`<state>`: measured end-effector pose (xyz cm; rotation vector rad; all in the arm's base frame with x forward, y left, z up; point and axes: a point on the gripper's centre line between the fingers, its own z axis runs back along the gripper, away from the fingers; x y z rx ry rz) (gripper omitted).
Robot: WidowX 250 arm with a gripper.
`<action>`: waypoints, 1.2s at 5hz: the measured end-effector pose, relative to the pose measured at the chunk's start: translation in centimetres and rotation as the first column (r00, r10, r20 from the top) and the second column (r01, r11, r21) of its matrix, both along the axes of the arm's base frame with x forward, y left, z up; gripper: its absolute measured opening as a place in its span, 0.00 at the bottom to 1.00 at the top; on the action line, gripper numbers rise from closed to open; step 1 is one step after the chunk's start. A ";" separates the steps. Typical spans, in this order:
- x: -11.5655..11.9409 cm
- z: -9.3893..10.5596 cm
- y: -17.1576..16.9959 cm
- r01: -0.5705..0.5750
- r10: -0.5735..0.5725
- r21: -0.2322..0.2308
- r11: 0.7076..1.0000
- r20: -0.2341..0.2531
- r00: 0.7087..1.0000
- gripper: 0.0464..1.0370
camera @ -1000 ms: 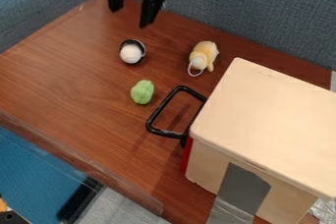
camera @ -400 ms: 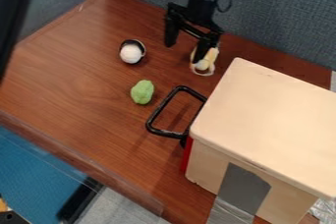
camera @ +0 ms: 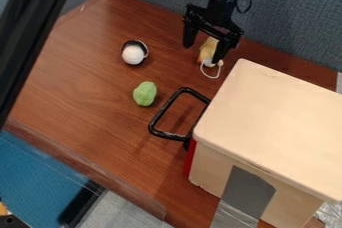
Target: Put the yellow doll on top of the drawer
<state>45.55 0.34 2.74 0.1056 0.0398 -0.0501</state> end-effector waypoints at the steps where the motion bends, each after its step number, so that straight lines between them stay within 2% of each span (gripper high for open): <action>1: -0.1 -1.7 0.4 -0.005 0.006 0.021 1.000 -0.035 0.999 0.96; 2: 0.1 -1.8 1.2 -0.024 0.025 0.035 0.999 -0.026 0.999 0.91; 3: 0.0 -2.8 1.3 -0.018 0.019 0.030 0.999 -0.043 0.999 0.65; 4: -0.2 -3.0 1.5 -0.027 0.028 0.018 0.999 -0.045 0.999 0.35; 5: -0.4 -2.8 1.7 -0.023 0.023 -0.002 1.000 -0.045 0.999 0.17; 6: -0.6 1.6 1.1 0.007 -0.005 -0.039 0.999 0.043 0.999 0.08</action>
